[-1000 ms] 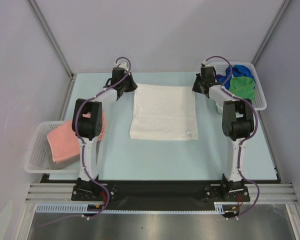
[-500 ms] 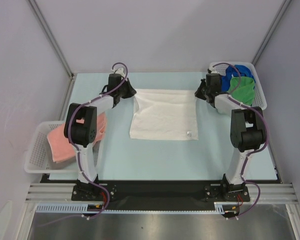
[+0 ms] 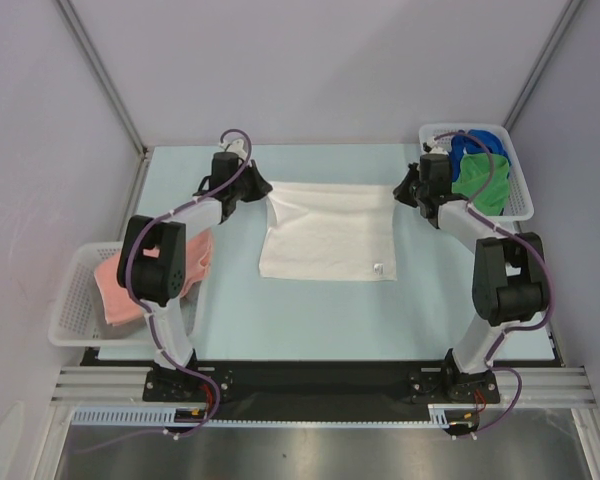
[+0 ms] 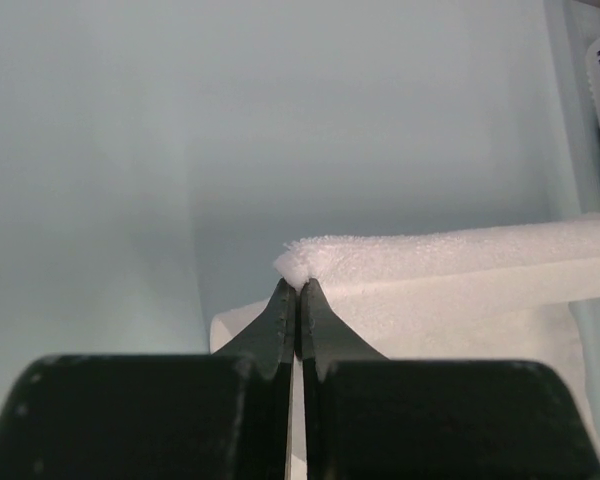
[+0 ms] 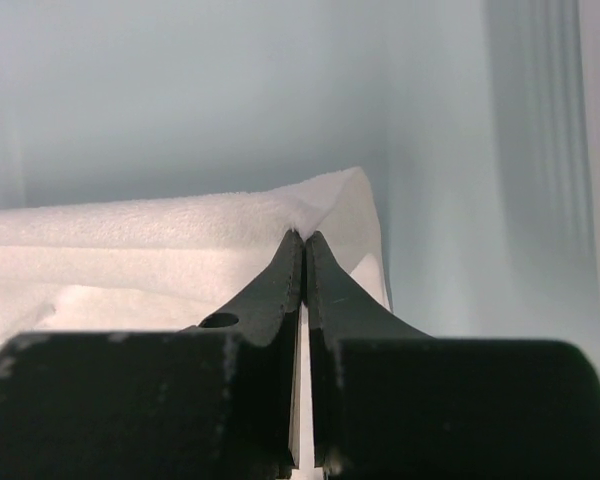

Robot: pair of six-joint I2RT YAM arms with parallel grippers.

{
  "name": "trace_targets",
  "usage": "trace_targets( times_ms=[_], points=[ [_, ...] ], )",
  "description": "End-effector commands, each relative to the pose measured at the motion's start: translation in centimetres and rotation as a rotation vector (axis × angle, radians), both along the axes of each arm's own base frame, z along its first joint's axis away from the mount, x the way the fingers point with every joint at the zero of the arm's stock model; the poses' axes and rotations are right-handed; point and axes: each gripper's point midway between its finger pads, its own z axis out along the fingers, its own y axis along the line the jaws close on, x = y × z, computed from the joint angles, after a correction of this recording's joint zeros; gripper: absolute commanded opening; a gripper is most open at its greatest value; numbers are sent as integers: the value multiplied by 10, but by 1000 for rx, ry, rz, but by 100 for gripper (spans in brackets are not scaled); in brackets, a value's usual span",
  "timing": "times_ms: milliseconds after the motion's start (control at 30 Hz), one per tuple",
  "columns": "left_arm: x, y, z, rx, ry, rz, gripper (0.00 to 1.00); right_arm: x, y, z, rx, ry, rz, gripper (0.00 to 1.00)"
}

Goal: Fold and stack the towels
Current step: Fold the towel

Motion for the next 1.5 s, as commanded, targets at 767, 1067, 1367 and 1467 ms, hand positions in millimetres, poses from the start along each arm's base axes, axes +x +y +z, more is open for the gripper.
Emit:
trace_targets(
  times_ms=[767,1067,1367,1467],
  points=[
    [10,-19,59,-82,-288,-153,14,3,-6,50,65,-254,-26,0],
    [-42,-14,49,-166,-312,-142,25,-49,-4,20,128,-265,-26,3],
    [-86,-4,46,-192,-301,-42,35,-80,-12,27,152,-265,-81,36],
    [-93,8,42,-177,-239,57,35,-83,-20,27,121,-228,-134,39]
  ],
)
